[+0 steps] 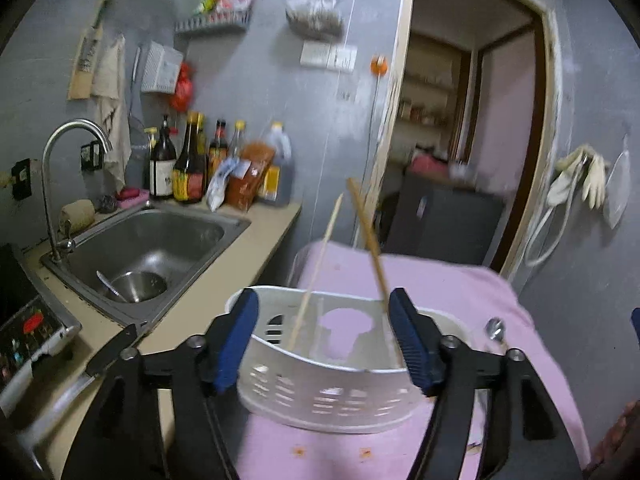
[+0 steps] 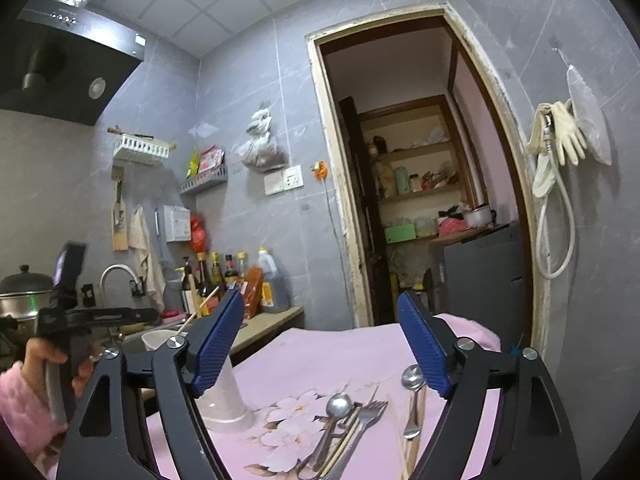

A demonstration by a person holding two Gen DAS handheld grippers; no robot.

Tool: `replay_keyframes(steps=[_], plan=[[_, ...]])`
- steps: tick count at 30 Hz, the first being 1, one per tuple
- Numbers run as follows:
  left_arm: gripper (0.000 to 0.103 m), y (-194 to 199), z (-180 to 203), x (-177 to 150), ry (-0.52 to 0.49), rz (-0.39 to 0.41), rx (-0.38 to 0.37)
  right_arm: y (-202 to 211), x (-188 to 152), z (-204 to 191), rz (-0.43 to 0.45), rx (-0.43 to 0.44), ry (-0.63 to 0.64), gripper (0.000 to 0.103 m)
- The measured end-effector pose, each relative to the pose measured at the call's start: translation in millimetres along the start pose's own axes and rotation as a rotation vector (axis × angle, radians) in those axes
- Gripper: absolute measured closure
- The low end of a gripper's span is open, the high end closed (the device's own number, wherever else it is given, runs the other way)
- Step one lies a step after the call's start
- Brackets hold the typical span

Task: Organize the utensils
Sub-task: 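Withdraw both tools from the caddy back toward the loose utensils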

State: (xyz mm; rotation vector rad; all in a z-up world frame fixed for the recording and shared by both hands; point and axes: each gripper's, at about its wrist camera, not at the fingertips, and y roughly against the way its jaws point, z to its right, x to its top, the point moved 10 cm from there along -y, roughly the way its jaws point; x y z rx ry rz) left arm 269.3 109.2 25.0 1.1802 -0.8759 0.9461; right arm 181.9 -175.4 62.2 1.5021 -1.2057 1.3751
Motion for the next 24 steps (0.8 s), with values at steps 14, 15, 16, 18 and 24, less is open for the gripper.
replay_keyframes(steps=[14, 15, 16, 18, 24], plan=[[0.002, 70, 93, 22, -0.072, 0.270, -0.123, 32, 25, 22, 0.071, -0.101, 0.087, 0.000], [0.002, 73, 103, 20, -0.084, 0.274, -0.139, 34, 27, 26, 0.073, -0.110, 0.092, 0.000], [0.002, 72, 108, 18, -0.093, 0.271, -0.151, 35, 27, 27, 0.073, -0.113, 0.095, 0.000], [0.002, 71, 124, 12, -0.113, 0.245, -0.184, 37, 28, 35, 0.067, -0.130, 0.109, 0.000], [0.002, 52, 154, -6, -0.156, 0.181, -0.224, 33, 24, 57, 0.023, -0.171, 0.163, 0.000]])
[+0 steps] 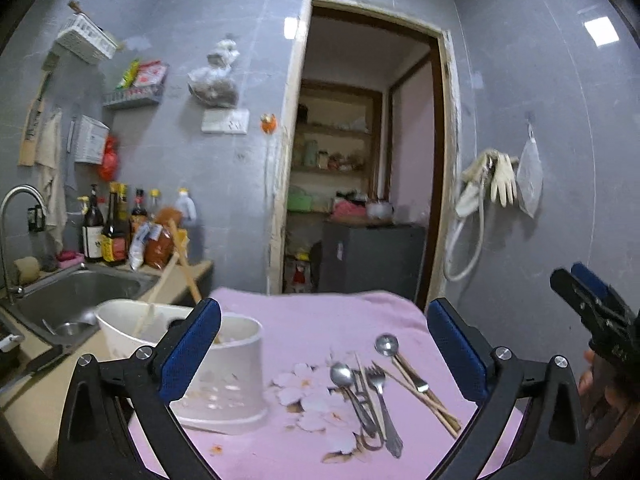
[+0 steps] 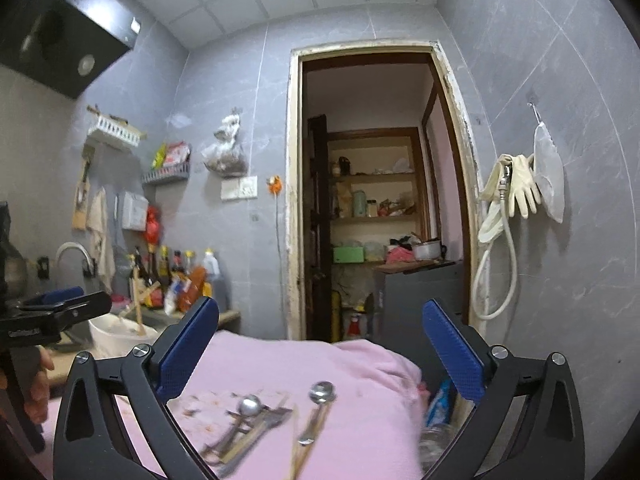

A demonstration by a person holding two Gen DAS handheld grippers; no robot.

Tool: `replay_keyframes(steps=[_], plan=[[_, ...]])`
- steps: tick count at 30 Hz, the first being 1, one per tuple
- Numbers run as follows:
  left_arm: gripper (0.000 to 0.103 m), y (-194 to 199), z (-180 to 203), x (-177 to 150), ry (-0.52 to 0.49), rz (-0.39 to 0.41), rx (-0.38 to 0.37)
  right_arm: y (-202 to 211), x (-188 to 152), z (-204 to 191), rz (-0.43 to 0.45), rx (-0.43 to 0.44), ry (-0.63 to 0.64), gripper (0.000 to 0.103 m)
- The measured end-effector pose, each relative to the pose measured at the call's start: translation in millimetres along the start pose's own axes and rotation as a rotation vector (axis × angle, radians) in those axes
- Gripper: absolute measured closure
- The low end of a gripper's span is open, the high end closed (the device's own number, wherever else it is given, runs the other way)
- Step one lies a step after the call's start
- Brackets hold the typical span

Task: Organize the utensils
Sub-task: 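Withdraw both tools from the caddy back toward the loose utensils, then grasp a metal spoon with the left tool while the right tool grasps another spoon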

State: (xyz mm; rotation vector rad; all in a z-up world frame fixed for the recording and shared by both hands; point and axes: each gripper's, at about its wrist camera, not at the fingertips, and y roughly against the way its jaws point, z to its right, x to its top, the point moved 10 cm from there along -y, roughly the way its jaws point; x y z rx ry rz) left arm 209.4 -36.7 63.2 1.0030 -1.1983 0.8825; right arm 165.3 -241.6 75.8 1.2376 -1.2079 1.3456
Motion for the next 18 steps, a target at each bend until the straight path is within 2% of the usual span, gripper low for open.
replay_keyframes(steps=[10, 13, 18], plan=[[0.002, -77, 21, -60, -0.044, -0.262, 0.001, -34, -34, 23, -0.131, 0.023, 0.012, 0.000], [0.002, -97, 20, -78, -0.016, -0.339, -0.010, -51, -49, 26, -0.199, 0.040, -0.005, 0.004], [0.003, -130, 20, -98, 0.025, -0.452, -0.027, -88, -78, 28, -0.346, 0.087, -0.004, 0.017]])
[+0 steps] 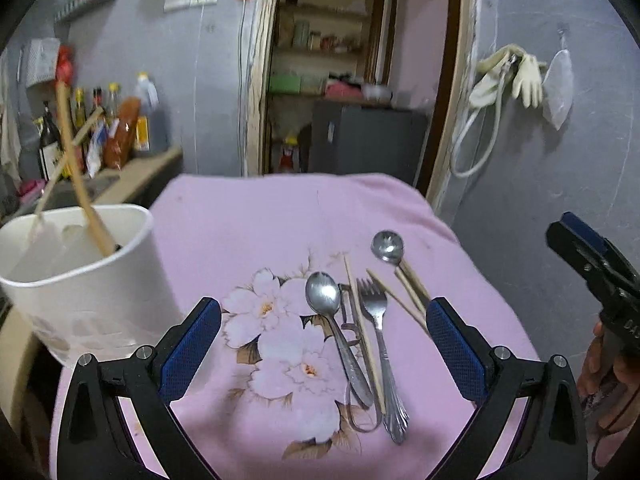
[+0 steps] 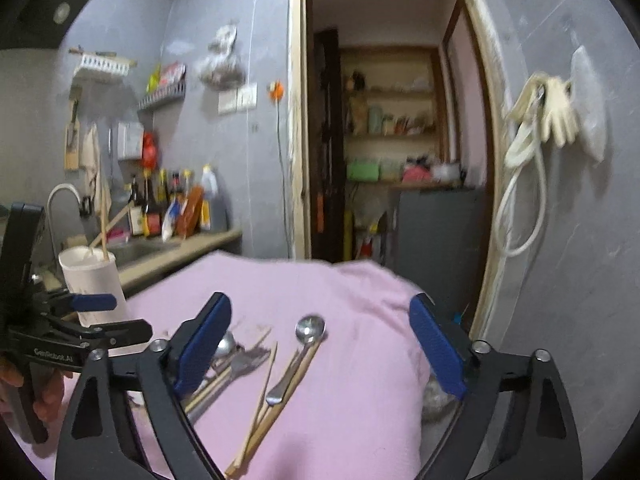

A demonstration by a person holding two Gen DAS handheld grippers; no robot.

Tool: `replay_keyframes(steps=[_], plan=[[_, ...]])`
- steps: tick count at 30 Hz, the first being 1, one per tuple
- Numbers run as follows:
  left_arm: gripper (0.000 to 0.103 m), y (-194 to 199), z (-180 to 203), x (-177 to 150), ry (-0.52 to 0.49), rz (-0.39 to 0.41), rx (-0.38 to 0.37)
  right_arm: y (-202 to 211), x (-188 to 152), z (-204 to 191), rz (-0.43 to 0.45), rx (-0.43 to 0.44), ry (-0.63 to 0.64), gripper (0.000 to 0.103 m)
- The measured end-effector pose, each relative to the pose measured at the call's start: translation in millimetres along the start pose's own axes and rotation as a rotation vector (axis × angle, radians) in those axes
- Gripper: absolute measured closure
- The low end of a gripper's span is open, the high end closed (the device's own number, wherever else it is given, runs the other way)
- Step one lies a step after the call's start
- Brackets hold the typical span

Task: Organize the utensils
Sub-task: 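Grasp a metal spoon with the left tool while the right tool grasps another spoon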

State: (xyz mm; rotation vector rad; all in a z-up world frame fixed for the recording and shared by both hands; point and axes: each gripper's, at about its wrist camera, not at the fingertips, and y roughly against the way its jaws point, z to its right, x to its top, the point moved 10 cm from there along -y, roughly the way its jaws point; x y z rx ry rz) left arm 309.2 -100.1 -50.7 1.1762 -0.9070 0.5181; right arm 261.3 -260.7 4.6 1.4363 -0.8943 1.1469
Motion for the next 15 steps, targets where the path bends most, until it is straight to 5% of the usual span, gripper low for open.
replay_keyframes(steps=[8, 15], plan=[[0.041, -50, -8, -7, 0.014, -0.155, -0.014, -76, -36, 11, -0.286, 0.080, -0.060, 0.043], [0.047, -84, -26, -13, 0.071, -0.243, -0.007, -126, -57, 9, -0.467, 0.128, -0.070, 0.048]])
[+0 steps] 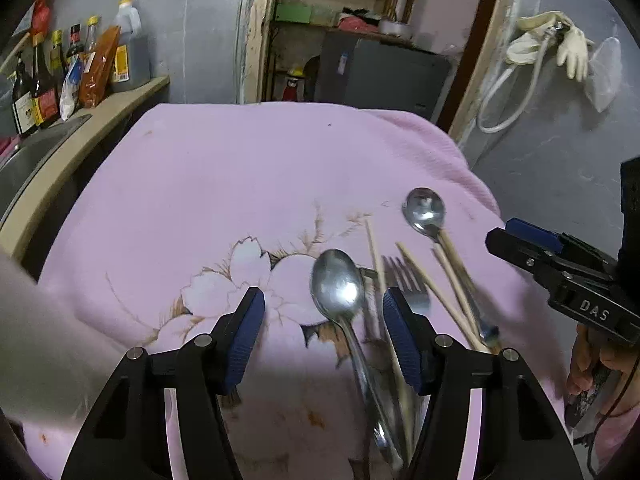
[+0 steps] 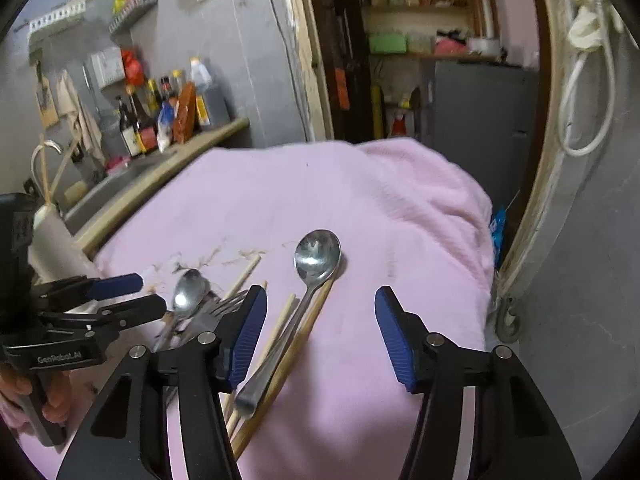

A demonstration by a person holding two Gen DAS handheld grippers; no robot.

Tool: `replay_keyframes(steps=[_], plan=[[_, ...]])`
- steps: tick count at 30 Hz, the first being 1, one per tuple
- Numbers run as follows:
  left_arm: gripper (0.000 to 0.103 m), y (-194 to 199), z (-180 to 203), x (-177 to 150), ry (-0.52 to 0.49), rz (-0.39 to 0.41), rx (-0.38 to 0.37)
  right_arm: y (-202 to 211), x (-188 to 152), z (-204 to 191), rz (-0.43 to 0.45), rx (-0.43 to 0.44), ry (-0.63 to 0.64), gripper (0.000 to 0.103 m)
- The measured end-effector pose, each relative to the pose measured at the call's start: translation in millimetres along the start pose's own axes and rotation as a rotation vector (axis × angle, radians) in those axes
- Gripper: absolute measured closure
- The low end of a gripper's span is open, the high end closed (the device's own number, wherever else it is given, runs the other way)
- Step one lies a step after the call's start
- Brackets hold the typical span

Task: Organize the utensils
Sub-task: 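Grasp a metal spoon with the left tool while the right tool grasps another spoon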

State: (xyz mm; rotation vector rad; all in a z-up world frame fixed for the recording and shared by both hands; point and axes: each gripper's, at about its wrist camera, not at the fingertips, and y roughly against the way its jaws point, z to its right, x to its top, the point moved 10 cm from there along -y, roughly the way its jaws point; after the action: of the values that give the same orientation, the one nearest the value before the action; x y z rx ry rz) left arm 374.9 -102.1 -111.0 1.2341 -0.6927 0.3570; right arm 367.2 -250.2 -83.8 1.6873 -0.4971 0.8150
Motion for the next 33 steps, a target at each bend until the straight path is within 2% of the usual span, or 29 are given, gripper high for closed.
replay_keyframes(steps=[3, 6, 8, 13, 15, 17, 22, 25, 27, 33], plan=[[0.047, -7, -2, 1, 0.015, -0.016, -0.010, -18, 6, 3, -0.054, -0.006, 0.010, 0.048], [0.050, -13, -4, 2, 0.042, -0.028, -0.050, -33, 11, 5, -0.091, -0.006, 0.024, 0.048], [0.058, -16, -4, 2, 0.057, -0.040, -0.077, -42, 15, 6, -0.110, 0.002, 0.031, 0.049], [0.070, -18, -5, 4, 0.093, -0.046, -0.116, -60, 20, 7, -0.159, 0.030, 0.027, 0.049], [0.074, -18, -4, 4, 0.096, -0.047, -0.126, -65, 22, 6, -0.164, 0.018, 0.037, 0.049], [0.082, -17, -3, 3, 0.100, -0.051, -0.135, -71, 20, 3, -0.183, 0.007, 0.059, 0.049], [0.093, -19, -5, 5, 0.121, -0.057, -0.141, -83, 15, 1, -0.221, -0.031, 0.088, 0.049], [0.100, -20, -6, 5, 0.130, -0.060, -0.147, -83, 15, 2, -0.221, -0.048, 0.101, 0.060], [0.101, -20, -5, 5, 0.133, -0.061, -0.162, -83, 15, 1, -0.221, -0.058, 0.103, 0.066], [0.103, -12, 2, 10, 0.120, -0.024, -0.194, -80, 16, 0, -0.208, -0.079, 0.103, 0.068]])
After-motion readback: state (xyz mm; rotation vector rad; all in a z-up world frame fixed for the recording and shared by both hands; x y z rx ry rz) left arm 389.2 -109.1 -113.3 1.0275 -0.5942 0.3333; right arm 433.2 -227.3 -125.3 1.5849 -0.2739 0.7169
